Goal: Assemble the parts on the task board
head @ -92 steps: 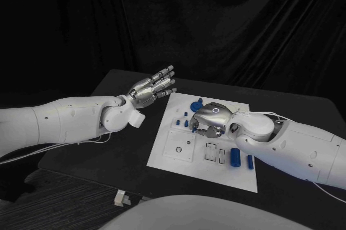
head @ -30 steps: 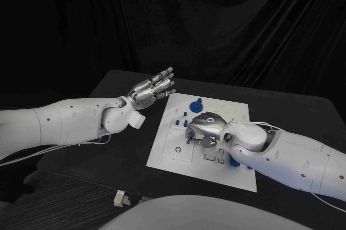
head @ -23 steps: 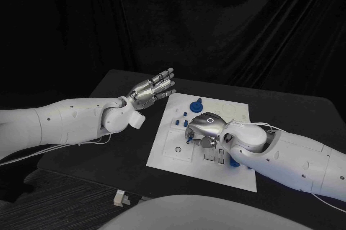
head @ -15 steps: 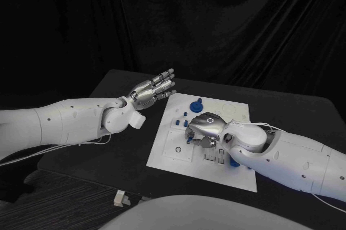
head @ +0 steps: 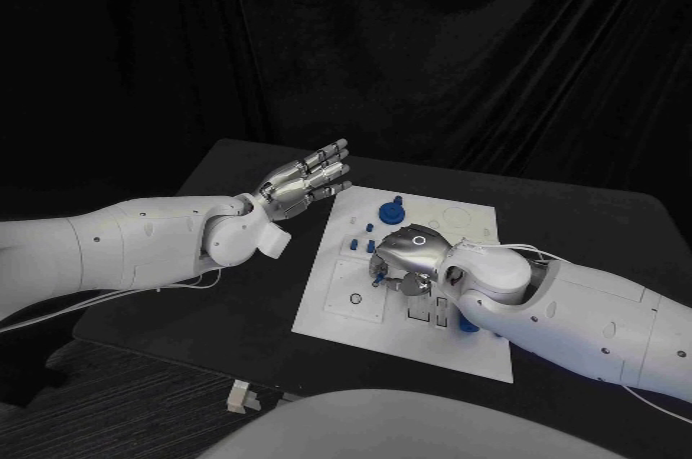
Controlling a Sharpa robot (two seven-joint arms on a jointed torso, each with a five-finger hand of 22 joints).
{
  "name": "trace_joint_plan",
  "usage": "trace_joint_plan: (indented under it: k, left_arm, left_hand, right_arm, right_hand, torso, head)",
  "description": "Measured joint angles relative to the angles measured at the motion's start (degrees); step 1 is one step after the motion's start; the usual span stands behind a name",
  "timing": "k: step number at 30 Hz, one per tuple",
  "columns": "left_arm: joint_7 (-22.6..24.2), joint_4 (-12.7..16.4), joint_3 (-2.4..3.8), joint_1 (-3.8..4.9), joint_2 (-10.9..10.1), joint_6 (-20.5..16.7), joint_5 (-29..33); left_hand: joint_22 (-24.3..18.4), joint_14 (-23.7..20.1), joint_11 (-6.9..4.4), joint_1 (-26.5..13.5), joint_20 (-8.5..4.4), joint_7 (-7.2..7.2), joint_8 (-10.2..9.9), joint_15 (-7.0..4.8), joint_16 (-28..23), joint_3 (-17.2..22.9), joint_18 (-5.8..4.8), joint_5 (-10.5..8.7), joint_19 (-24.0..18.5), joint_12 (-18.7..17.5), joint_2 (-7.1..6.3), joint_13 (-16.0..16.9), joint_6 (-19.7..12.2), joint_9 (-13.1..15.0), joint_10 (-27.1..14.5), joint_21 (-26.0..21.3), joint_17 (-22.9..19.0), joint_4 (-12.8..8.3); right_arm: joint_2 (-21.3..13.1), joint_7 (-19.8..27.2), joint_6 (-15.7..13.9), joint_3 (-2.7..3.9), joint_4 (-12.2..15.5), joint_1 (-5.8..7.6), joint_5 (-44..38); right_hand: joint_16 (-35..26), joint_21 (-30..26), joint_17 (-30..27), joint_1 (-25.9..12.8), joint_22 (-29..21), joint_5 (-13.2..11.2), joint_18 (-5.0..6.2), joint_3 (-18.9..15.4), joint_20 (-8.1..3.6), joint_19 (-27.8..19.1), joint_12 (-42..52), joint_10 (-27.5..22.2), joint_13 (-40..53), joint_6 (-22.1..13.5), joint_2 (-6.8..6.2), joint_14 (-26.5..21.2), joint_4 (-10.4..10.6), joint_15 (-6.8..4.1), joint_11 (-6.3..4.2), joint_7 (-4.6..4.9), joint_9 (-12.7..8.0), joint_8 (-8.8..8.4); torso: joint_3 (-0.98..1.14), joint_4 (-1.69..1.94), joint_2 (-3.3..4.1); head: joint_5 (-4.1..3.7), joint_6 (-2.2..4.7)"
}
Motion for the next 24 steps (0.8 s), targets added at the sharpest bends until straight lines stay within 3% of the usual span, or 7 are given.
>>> trace_joint_plan:
  k: [24]
  left_arm:
    - [-0.5,-0.6,0.0,-0.08,0.3,0.3,0.0]
  left_hand:
    - [0.0,-0.2,0.0,0.0,0.0,-0.01,0.0,0.17,0.0,-0.2,0.0,0.52,0.0,0.0,0.44,0.0,0.0,0.0,0.0,0.0,0.0,-0.2]
  right_arm:
    - [0.1,-0.1,0.2,0.06,0.3,-0.29,0.0]
  right_hand:
    - [0.0,0.0,-0.1,0.0,0.0,0.0,0.0,0.3,0.0,0.0,-0.1,0.2,0.1,-0.4,0.0,-0.2,-0.3,0.21,0.2,0.0,-0.1,-0.32]
  torso:
    - [0.0,0.01,0.0]
  head:
    - [0.32,0.0]
